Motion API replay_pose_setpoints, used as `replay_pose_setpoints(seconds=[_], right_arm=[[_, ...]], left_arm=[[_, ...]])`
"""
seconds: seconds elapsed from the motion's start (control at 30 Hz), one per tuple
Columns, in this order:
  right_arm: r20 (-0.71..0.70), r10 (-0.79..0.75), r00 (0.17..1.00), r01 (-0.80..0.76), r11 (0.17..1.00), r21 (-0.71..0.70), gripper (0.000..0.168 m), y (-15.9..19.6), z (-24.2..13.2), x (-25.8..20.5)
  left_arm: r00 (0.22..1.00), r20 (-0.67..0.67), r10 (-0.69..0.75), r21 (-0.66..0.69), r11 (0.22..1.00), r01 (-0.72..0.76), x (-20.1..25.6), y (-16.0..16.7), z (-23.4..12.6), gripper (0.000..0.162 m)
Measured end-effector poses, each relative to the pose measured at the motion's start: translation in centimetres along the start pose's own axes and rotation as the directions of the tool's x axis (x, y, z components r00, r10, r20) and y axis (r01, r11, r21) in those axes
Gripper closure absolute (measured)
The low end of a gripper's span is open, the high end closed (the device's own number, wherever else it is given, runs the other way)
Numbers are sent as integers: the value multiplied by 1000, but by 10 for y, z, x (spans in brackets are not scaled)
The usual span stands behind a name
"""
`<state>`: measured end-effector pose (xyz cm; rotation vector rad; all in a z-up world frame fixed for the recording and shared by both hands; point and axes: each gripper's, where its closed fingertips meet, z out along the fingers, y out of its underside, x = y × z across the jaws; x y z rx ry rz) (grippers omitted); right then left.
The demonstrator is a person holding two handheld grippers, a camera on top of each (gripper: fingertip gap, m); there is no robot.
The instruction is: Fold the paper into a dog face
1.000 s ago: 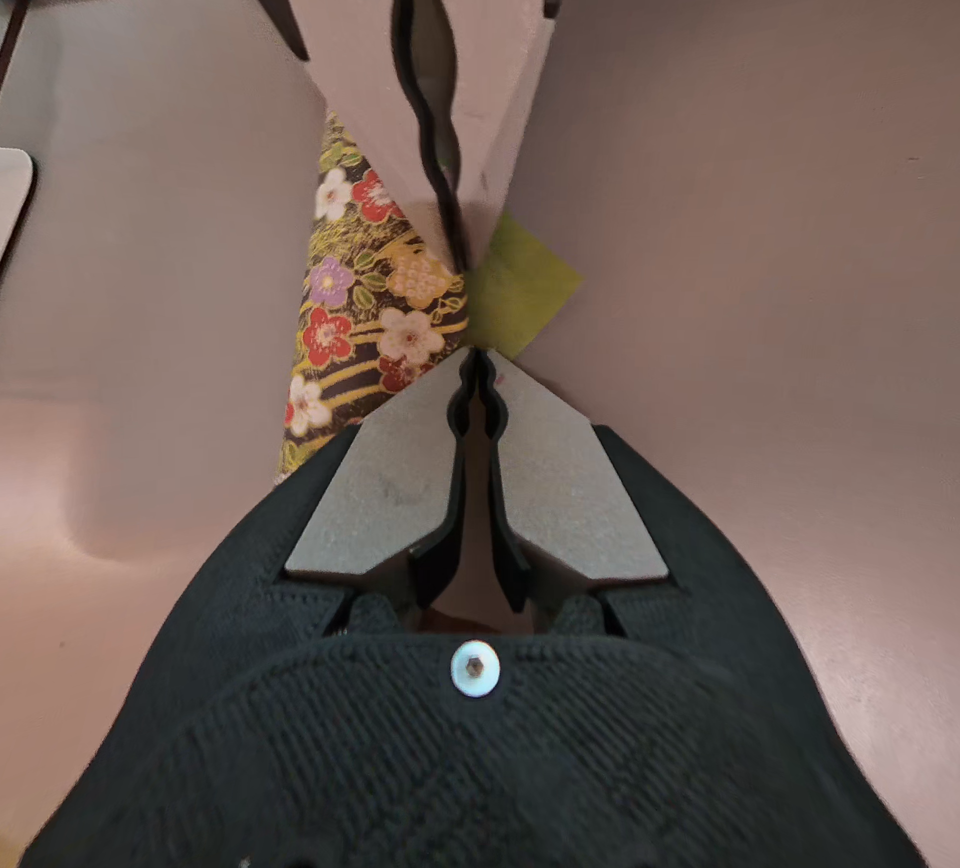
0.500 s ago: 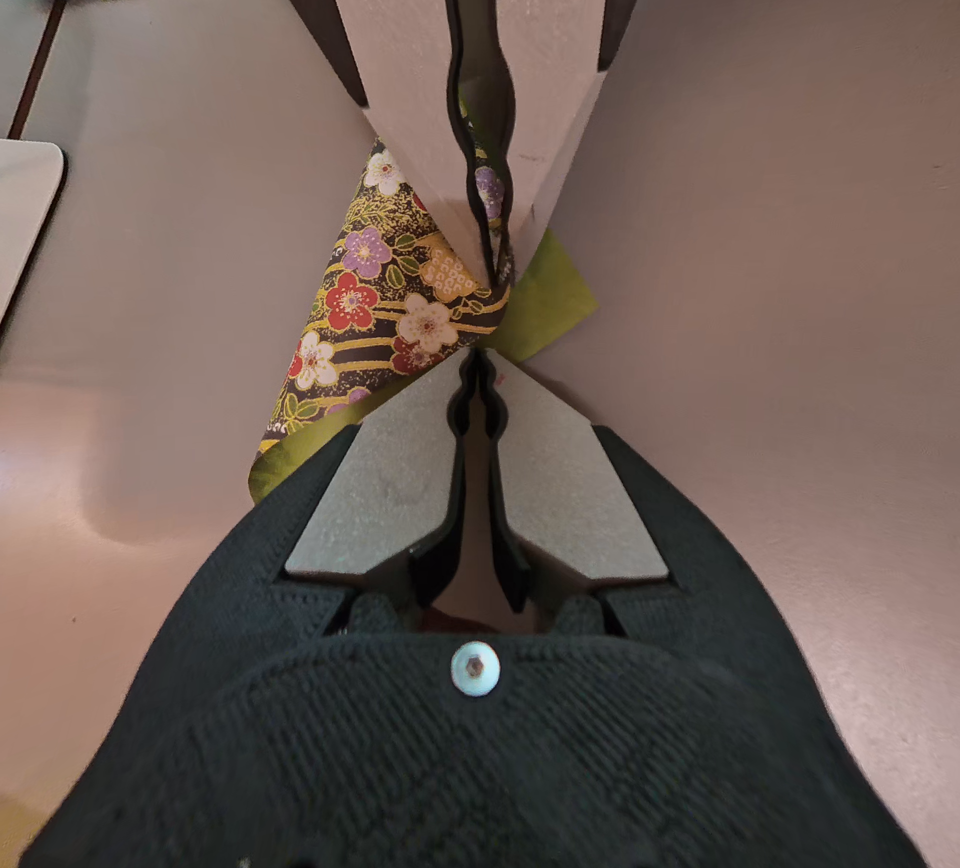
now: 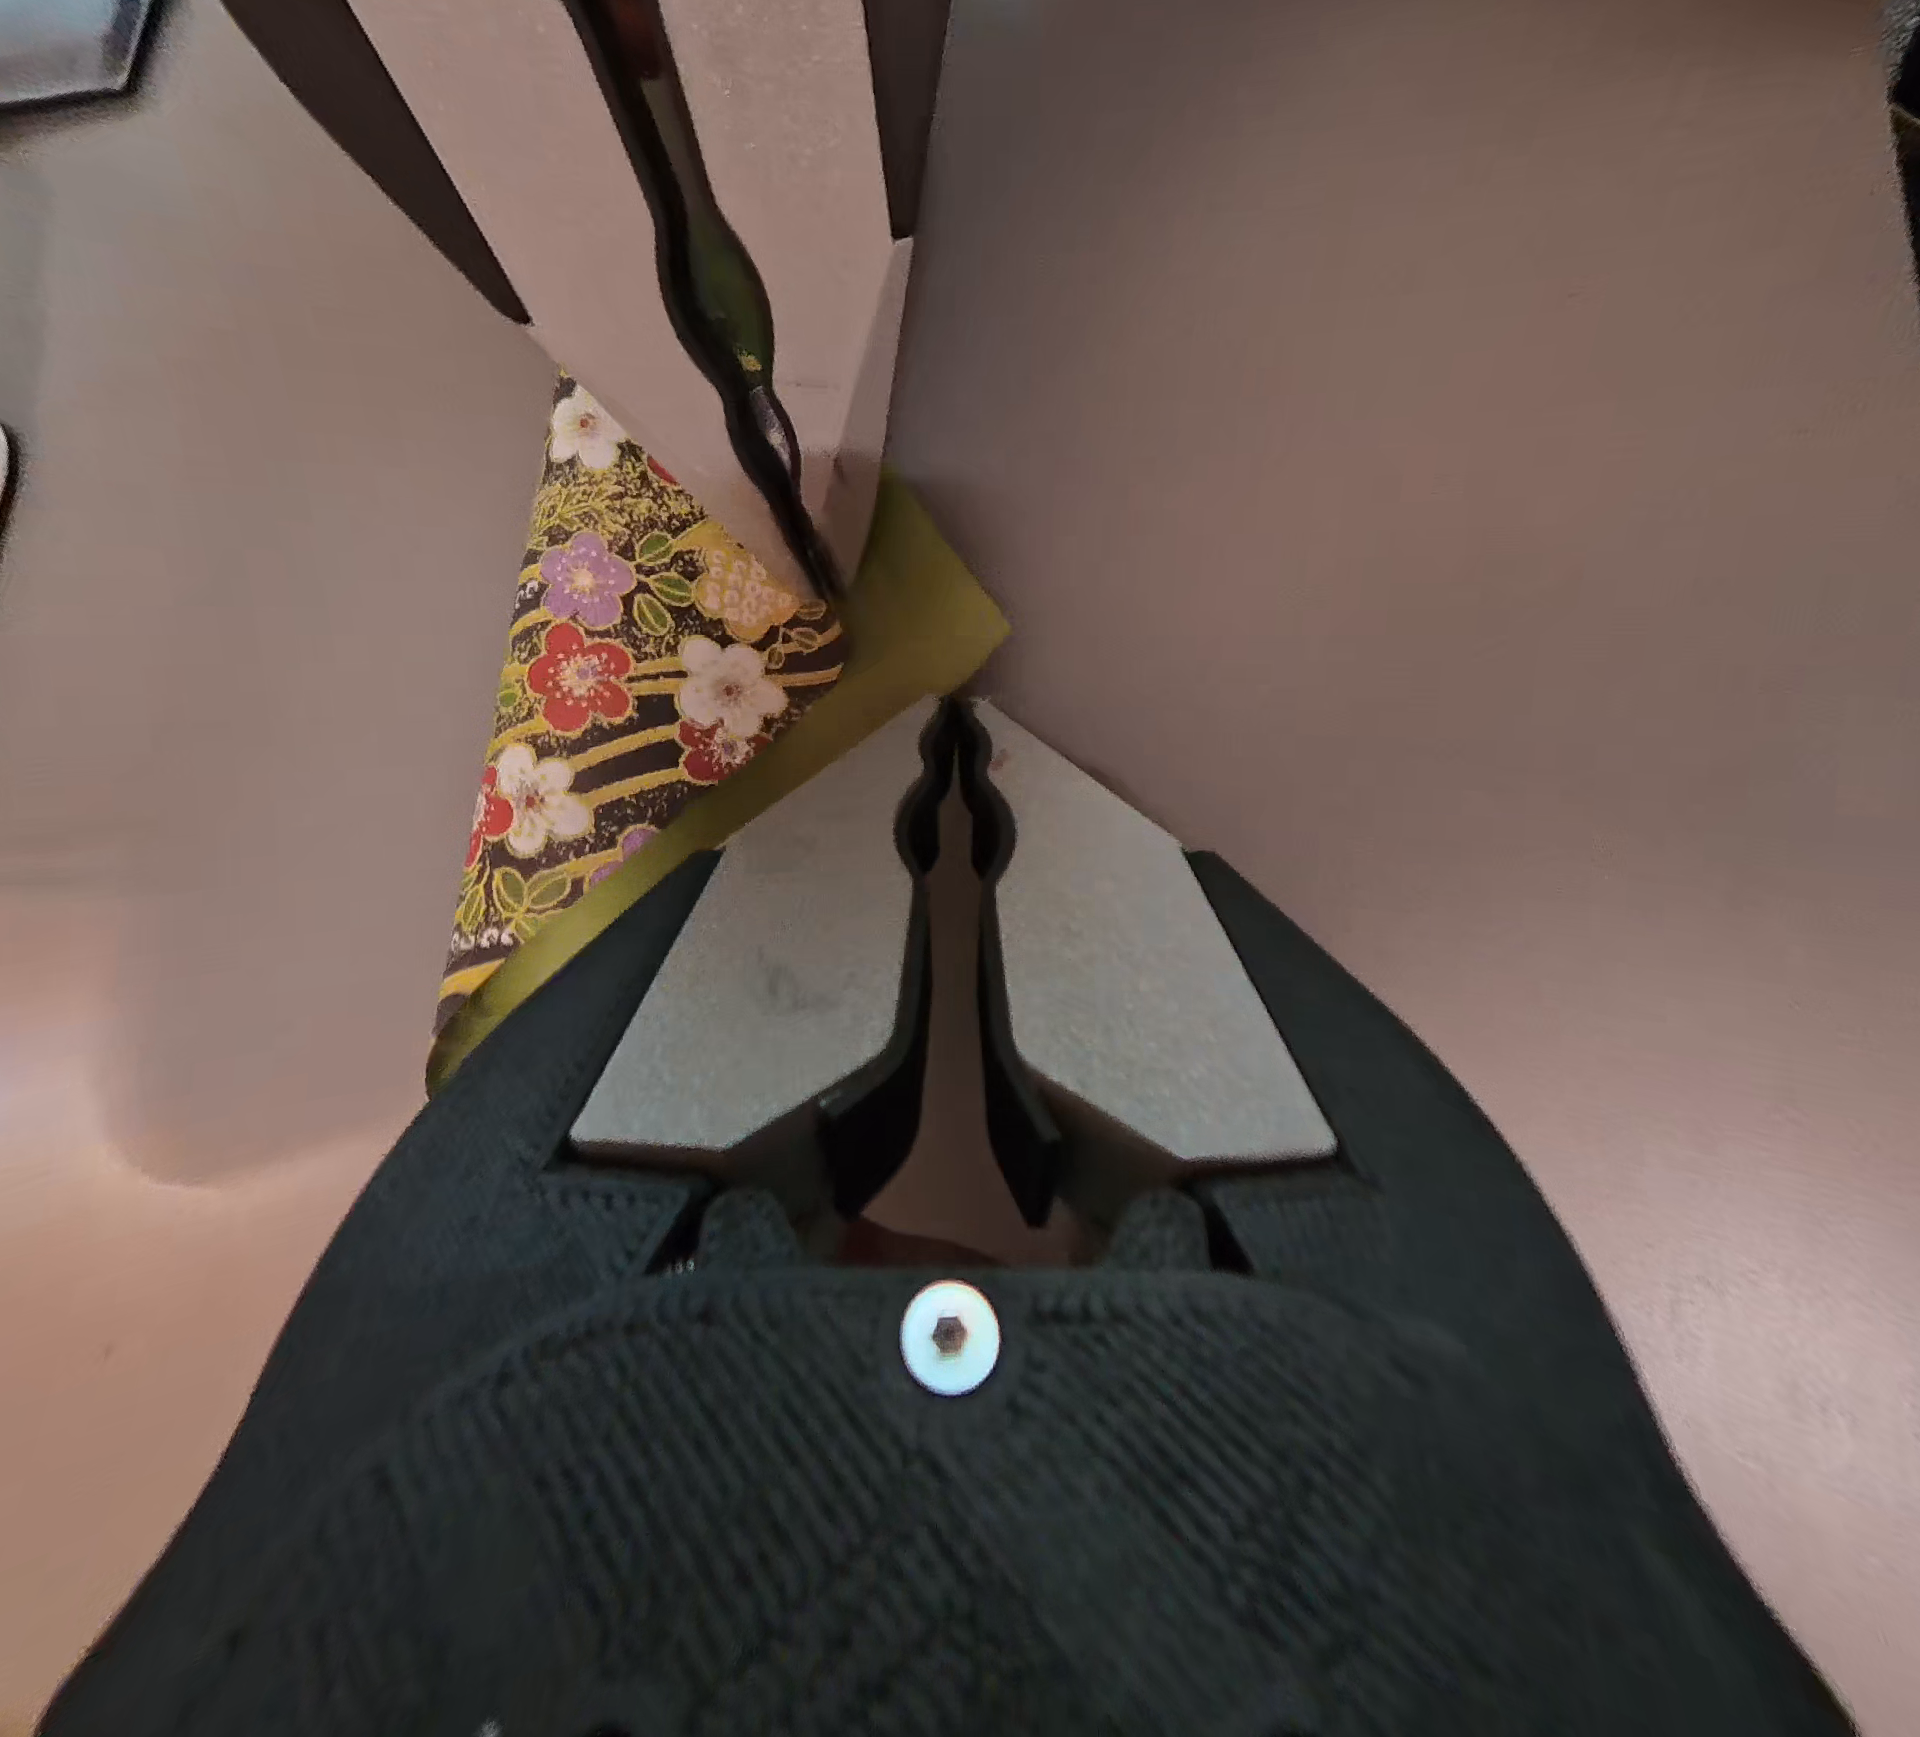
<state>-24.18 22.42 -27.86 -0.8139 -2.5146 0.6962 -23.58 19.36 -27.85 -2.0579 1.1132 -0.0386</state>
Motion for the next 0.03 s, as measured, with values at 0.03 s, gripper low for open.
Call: replay_pose_setpoints(seconds=[0.03], right_arm=[[2, 2, 1000, -2, 1000, 2, 168, 0, 0, 0]], left_arm=[[1000, 6, 5, -3, 1000, -5, 0, -1, 1, 162]])
